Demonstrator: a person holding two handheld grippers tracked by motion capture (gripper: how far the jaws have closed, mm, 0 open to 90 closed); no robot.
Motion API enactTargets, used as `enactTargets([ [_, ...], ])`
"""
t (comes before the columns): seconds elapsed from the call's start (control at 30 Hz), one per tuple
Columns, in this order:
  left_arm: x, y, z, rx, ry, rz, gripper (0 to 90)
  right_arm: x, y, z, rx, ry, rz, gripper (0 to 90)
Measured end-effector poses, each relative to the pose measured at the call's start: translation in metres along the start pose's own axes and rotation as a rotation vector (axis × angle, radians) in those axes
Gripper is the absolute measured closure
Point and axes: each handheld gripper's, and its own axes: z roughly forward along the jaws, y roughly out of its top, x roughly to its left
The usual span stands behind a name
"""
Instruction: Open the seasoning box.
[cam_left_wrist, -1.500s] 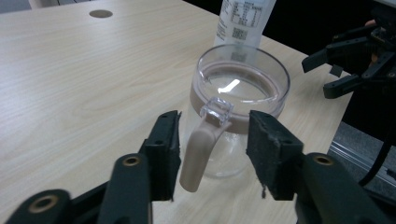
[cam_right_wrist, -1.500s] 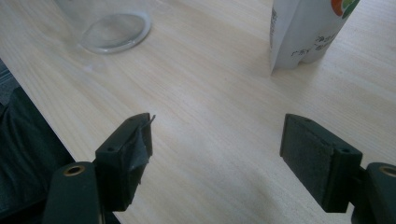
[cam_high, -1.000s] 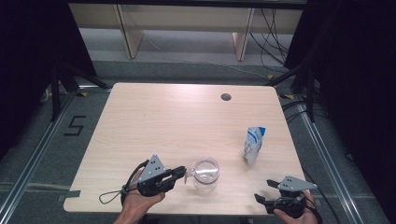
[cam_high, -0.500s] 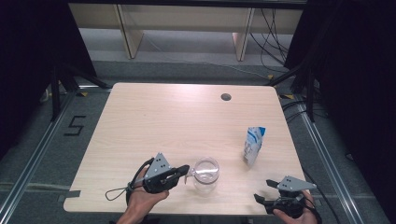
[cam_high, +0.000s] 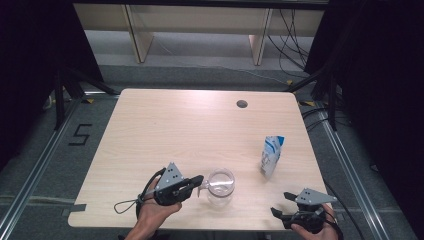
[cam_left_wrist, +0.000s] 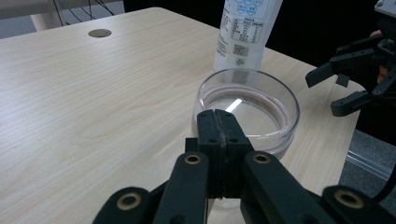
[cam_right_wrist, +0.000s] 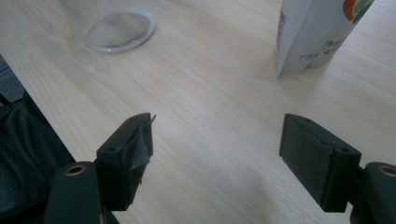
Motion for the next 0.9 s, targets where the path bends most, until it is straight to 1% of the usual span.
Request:
enactTargets([
  [0.03,-0.0003,0.0001,-0.0003,0.012,0.009,0.002,89.3,-0.0001,0.0001,0.0,0.001,0.0,-0.001,26.8],
  [0.07,0.0004,-0.0003,0.0004,0.014,0.004,0.006,89.3,-0.0001,0.0002,0.0001,0.0,-0.002,-0.001,26.8],
  [0.13,0.0003,-0.0013,0.0012,0.021,0.008,0.004,89.3,0.0004,0.0002,0.0004,0.0,-0.001,0.0,26.8],
  [0.17,0.0006,-0.0019,0.0015,0.02,0.006,0.001,89.3,-0.0004,0.0004,0.0011,0.004,0.02,-0.006,26.8],
  [0.23,0.001,-0.002,0.0014,0.019,0.005,0.001,89.3,-0.0005,0.0007,0.0008,-0.002,0.018,-0.02,26.8],
  [0.33,0.0006,-0.0023,0.0015,0.016,0.006,0.004,89.3,-0.0002,0.0012,0.0015,0.003,0.03,-0.027,26.8],
  [0.43,0.0012,-0.0027,0.0017,0.011,0.0,0.001,89.2,0.0004,0.0016,0.0012,0.011,0.035,-0.023,26.8],
  [0.47,0.0011,-0.0029,0.0017,0.01,-0.001,-0.001,89.2,0.0006,0.0015,0.0015,0.01,0.041,-0.014,26.8],
  [0.5,0.0014,-0.0031,0.0017,0.009,-0.003,-0.001,89.2,0.0006,0.0016,0.0013,0.009,0.028,-0.027,26.8],
  [0.53,0.0013,-0.0035,0.0016,0.006,0.0,-0.006,89.1,0.0013,0.0015,0.0007,0.007,0.013,-0.024,26.8],
  [0.57,0.0019,-0.0036,0.0015,0.005,-0.004,0.004,89.1,0.0014,0.0018,0.0004,0.009,0.009,-0.024,27.1],
  [0.6,0.0016,-0.0039,0.0015,0.004,-0.004,-0.002,89.1,0.0016,0.0018,0.0003,0.002,-0.012,-0.033,28.8],
  [0.63,0.0018,-0.004,0.0014,0.004,-0.003,0.001,89.1,0.0022,0.0016,0.001,-0.005,-0.005,-0.034,30.7],
  [0.67,0.002,-0.004,0.0013,0.005,-0.005,0.003,89.1,0.0026,0.0018,0.002,-0.001,0.019,-0.033,30.8],
  [0.7,0.0018,-0.0042,0.0012,0.004,-0.004,0.002,89.1,0.0039,0.002,0.0018,0.0,0.012,-0.027,30.8],
  [0.73,0.0018,-0.0042,0.0012,0.004,-0.004,0.002,89.1,0.0038,0.0025,0.0022,-0.007,0.01,-0.044,31.2],
  [0.8,0.0013,-0.0047,0.0012,0.0,-0.001,0.003,89.1,0.0047,0.003,0.0021,-0.014,0.005,-0.052,32.7],
  [0.83,0.0014,-0.0048,0.0012,0.001,-0.001,0.004,89.1,0.0061,0.0036,0.0021,-0.014,0.019,-0.052,33.9],
  [0.87,0.0015,-0.0049,0.0012,0.001,-0.001,0.005,89.1,0.0073,0.004,0.0018,-0.018,0.009,-0.055,35.0],
  [0.9,0.0014,-0.0052,0.0011,0.0,0.001,0.001,89.1,0.0086,0.0048,0.0015,-0.03,0.012,-0.075,41.3],
])
